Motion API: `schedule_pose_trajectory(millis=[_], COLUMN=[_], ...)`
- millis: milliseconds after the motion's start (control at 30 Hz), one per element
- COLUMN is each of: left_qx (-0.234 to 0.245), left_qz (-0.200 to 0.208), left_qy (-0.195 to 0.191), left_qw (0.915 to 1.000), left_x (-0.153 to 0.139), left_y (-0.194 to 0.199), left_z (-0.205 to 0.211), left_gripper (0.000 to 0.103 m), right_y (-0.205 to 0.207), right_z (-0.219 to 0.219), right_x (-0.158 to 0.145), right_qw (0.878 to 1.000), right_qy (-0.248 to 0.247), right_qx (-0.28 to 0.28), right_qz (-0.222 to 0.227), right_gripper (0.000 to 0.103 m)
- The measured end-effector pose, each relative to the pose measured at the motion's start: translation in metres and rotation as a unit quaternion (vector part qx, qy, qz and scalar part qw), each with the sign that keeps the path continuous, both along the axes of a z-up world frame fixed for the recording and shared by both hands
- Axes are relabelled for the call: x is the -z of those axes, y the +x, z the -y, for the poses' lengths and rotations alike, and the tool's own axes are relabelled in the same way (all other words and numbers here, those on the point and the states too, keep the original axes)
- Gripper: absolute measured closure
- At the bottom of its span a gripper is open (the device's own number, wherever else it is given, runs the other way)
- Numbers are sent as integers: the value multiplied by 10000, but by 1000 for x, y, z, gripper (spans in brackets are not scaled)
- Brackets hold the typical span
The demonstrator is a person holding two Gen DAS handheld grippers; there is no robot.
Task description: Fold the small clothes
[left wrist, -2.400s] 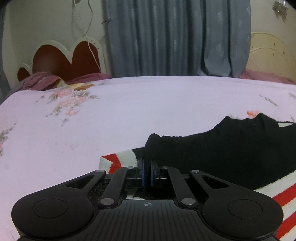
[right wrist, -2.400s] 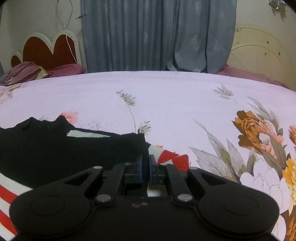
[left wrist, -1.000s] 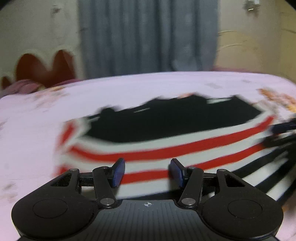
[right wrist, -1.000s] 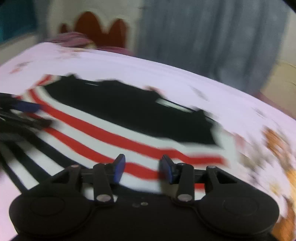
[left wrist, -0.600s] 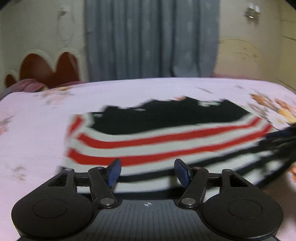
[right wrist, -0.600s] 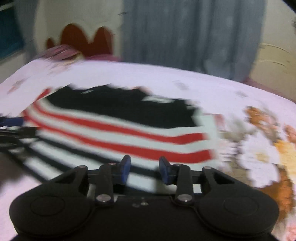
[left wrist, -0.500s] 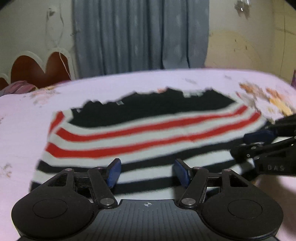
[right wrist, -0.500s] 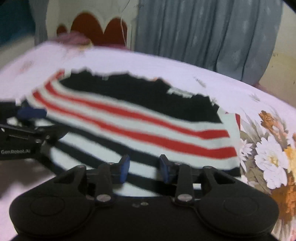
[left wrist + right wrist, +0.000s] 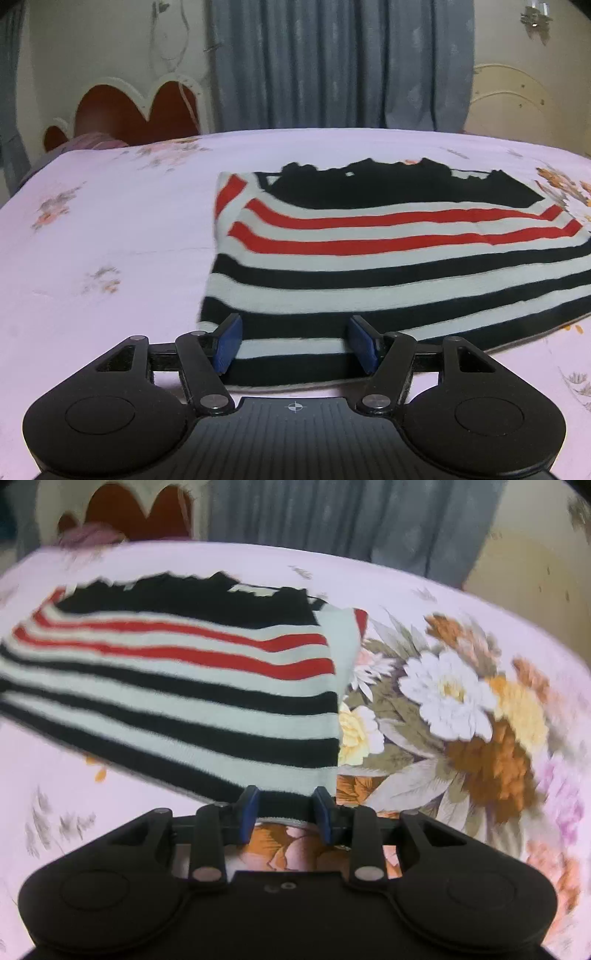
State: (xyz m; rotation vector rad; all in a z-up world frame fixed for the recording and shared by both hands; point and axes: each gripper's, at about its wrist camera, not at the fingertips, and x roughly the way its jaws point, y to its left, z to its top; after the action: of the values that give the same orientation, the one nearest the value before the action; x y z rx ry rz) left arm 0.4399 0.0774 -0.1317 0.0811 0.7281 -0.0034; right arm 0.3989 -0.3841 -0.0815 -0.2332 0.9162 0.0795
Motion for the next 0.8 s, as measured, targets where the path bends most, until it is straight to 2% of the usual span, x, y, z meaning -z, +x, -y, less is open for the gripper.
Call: schedule_pose_trajectory(millis=[67,100,133,200,267,333,367,400,433,500,600,667,700,733,767,800], left_qx=[-79,5,141,534,756,787,752,762,718,571,117,-216,-318,-265,-243,-204], left_qz=[81,165,218,236,128,-101,-278,-257,-318,-160,-14,-129,-255,-267,-286,-283], left_qy=[-20,-110,-228,-300,-313,-375,-251,-274,-306,-77,-111,14,-43,-239,-244,-39], left_qw=[9999,9998,9994,9978,9966,9961,9965,9964,9964,9982,9999,9997,9992,9990,9990,9994], left_x=[-8,-14,-18,-19,-14,-4,4,5,2,-8,-11,-3,3,5,3,-1], left_y=[-3,-5,-9,-12,-8,1,6,6,7,2,-2,-1,1,1,2,3], left_z=[8,16,25,54,81,97,100,98,96,88,51,26,10,-1,-5,-3], left_gripper=[40,40,40,40,40,40,39,39,39,39,39,39,39,39,39,39], right_y=[1,-1,-5,-8,-5,0,3,5,5,7,-2,0,4,6,5,5], right_z=[-7,-11,-15,-32,-53,-74,-81,-82,-77,-73,-64,-50,-41,-30,-20,-16], right_x=[-3,-8,-15,-24,-24,-15,-5,3,5,-4,-22,-16,-8,0,-2,-6], right_qw=[9999,9997,9989,9964,9946,9941,9953,9964,9961,9973,9959,9979,9992,9998,9992,9990], right_qy=[-101,-75,12,372,594,562,446,352,428,414,296,86,-46,35,314,380], right_qx=[58,90,71,-159,-412,-691,-743,-723,-702,-572,-517,-265,-74,57,113,155], right_qz=[62,230,469,741,740,626,423,277,324,216,679,587,389,186,209,183], right_gripper=[74,74,69,69,70,71,71,70,70,69,66,69,68,68,69,70])
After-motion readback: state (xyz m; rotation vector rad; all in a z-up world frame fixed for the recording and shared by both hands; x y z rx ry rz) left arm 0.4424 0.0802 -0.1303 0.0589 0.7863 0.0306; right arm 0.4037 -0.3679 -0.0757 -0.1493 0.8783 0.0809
